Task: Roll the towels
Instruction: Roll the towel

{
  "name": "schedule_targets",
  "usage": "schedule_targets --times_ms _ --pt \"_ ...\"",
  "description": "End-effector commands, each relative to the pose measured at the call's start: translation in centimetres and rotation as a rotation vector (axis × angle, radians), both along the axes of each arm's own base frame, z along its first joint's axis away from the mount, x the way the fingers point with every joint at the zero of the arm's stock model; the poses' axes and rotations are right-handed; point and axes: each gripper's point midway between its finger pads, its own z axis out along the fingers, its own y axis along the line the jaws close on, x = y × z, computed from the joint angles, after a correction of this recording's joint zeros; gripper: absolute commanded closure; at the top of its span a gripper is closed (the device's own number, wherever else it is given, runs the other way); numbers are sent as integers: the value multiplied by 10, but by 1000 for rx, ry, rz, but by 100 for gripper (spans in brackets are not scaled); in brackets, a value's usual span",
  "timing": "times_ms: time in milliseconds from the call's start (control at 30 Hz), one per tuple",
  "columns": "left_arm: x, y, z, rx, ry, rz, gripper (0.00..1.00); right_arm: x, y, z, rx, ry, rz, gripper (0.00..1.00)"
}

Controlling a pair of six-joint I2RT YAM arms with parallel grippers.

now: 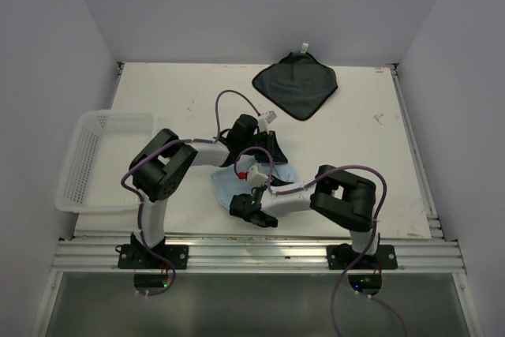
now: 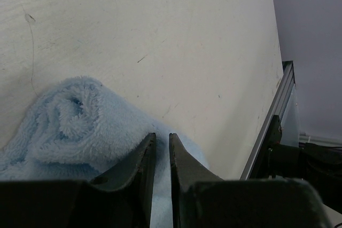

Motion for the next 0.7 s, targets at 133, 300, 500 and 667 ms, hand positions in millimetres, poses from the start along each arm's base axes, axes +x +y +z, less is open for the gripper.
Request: schedule_targets --times_ms 133,300,500,667 --pt "-13 7 -28 31 34 -1 81 -3 16 7 186 -6 -33 70" --pt "-15 9 -31 28 43 2 81 -3 18 8 228 3 -37 61" --pt "-14 13 -32 46 35 9 82 -4 18 21 303 -12 -46 47" --pt "-13 13 -30 43 31 13 82 -4 16 30 382 -13 -54 45"
